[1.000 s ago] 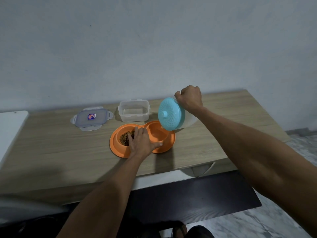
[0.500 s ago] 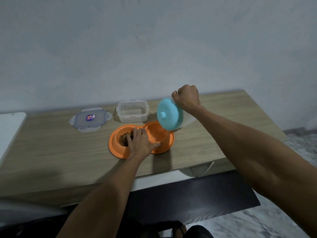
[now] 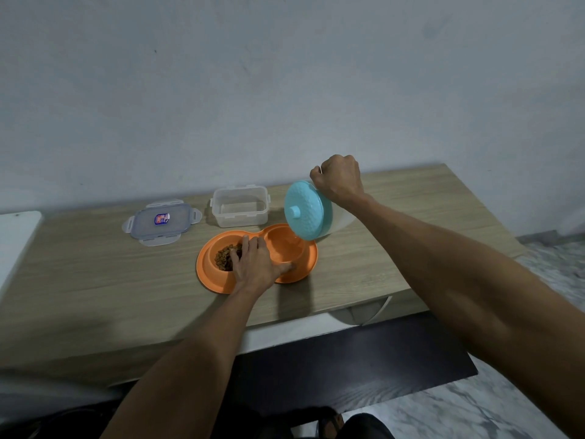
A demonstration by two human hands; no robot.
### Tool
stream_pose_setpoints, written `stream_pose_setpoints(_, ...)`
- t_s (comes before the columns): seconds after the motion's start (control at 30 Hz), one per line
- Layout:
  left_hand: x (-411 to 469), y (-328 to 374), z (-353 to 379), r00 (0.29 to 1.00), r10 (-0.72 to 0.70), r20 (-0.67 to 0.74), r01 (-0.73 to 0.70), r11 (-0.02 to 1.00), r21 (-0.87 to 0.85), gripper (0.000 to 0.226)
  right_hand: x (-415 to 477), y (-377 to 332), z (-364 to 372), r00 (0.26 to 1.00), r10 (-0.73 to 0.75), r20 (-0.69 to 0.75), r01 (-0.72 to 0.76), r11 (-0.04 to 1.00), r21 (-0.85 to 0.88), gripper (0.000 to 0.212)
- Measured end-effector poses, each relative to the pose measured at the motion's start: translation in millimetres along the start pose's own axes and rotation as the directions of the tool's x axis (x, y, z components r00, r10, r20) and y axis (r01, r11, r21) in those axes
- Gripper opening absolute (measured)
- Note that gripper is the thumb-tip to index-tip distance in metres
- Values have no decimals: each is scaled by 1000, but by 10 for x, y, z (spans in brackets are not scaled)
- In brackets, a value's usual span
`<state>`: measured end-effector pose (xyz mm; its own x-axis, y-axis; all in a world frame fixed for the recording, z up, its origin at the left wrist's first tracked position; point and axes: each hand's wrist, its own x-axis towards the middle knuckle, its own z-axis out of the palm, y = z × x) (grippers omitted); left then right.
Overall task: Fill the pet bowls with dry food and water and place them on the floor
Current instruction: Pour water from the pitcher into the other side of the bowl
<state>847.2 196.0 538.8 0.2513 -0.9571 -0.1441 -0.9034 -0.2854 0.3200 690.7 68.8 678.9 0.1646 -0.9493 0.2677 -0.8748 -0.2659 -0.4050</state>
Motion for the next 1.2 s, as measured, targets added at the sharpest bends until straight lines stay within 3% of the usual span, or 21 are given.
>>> stream_pose_setpoints(1.2,-18,32,-38,1000,-8,10,8,1000,1,106,21,-41,-40,999,-43,-3,42,999,-23,48)
